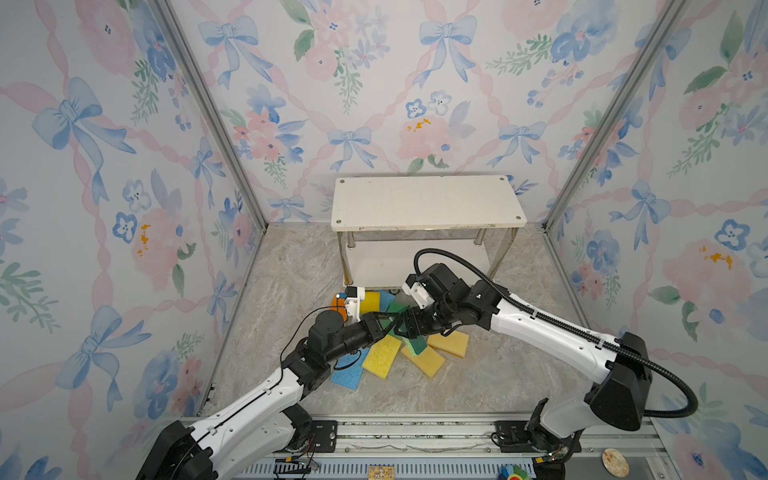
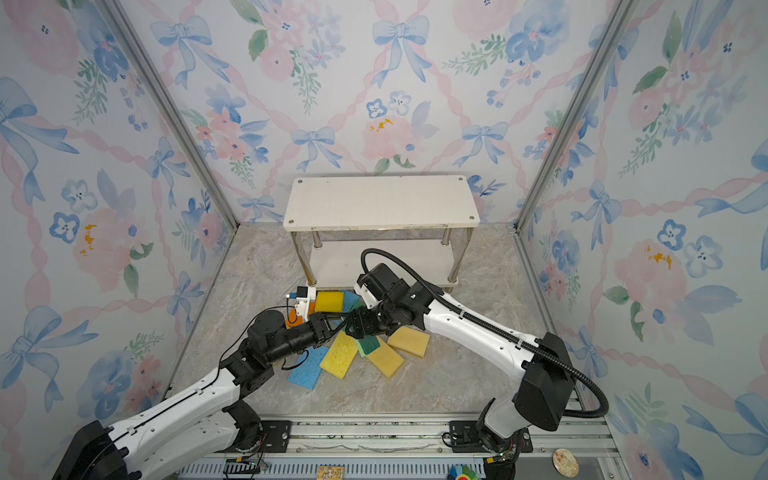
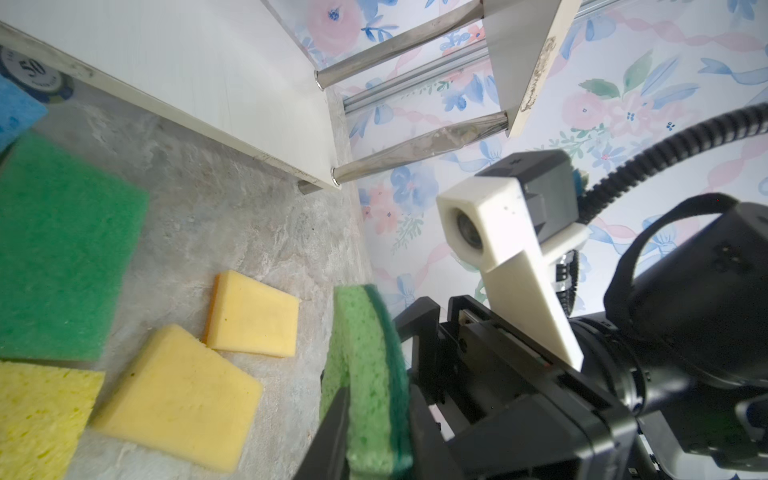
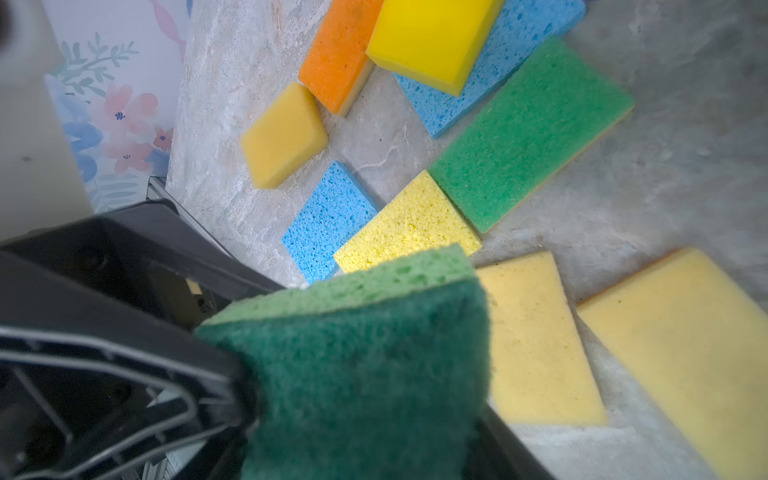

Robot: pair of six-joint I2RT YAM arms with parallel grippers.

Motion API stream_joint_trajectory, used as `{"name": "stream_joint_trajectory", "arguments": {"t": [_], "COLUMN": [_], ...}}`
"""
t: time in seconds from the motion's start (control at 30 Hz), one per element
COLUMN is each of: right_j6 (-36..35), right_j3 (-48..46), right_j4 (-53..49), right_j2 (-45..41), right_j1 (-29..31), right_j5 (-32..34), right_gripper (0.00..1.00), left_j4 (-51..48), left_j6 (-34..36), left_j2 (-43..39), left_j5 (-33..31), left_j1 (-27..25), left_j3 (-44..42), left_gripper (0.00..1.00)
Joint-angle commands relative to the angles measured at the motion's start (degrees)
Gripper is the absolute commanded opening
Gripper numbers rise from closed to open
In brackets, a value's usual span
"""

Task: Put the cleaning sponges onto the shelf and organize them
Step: 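Carry the dark green sponge toward the left gripper, then swing the held dark green sponge upright toward the lower shelf tier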

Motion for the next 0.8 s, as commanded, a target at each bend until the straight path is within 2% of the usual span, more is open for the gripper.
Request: {"name": "stream_joint_trajectory", "arguments": {"t": [0.0,0.13,0.2,0.37,0.5,0.77], "right_j6": [0.52,0.39,0.21,-1.40,-2.21,1.37], "right_j3": [1.75,1.61,1.80,3.09,2.02,-11.81], "right_j4": [-0.35,-0.84,-1.38,-3.64,-4.93,3.19], "right_j2": [0.54,0.36,0.12,-1.50,-6.24,-18.82], "right_j1": [1.19,1.27,1.27,0.32,-1.42,-7.53], "right_j5": [-0.25,0.10,0.53,-0.20,-1.22,-7.09], "right_gripper": [0.68,0.73,0.80,0.97,0.97,0.97], "left_j4": [0.48,0.44,0.49,0.48,0.48,0.48], "left_j6": [1.02,1.22,1.57,3.68,5.23,6.05], "left_j2": [0.21,-0.15,-0.28,0.03,-0.36,-1.57], "left_j5": [-0.48,-0.74,-1.06,-1.39,0.02,4.58], "left_j1": [-0.39,-0.32,-0.33,-0.08,1.34,4.71], "left_j3": [0.84,0.75,0.77,0.77,0.40,1.10], "left_gripper": [0.13,0.04,0.01,0.00,0.00,0.00]}}
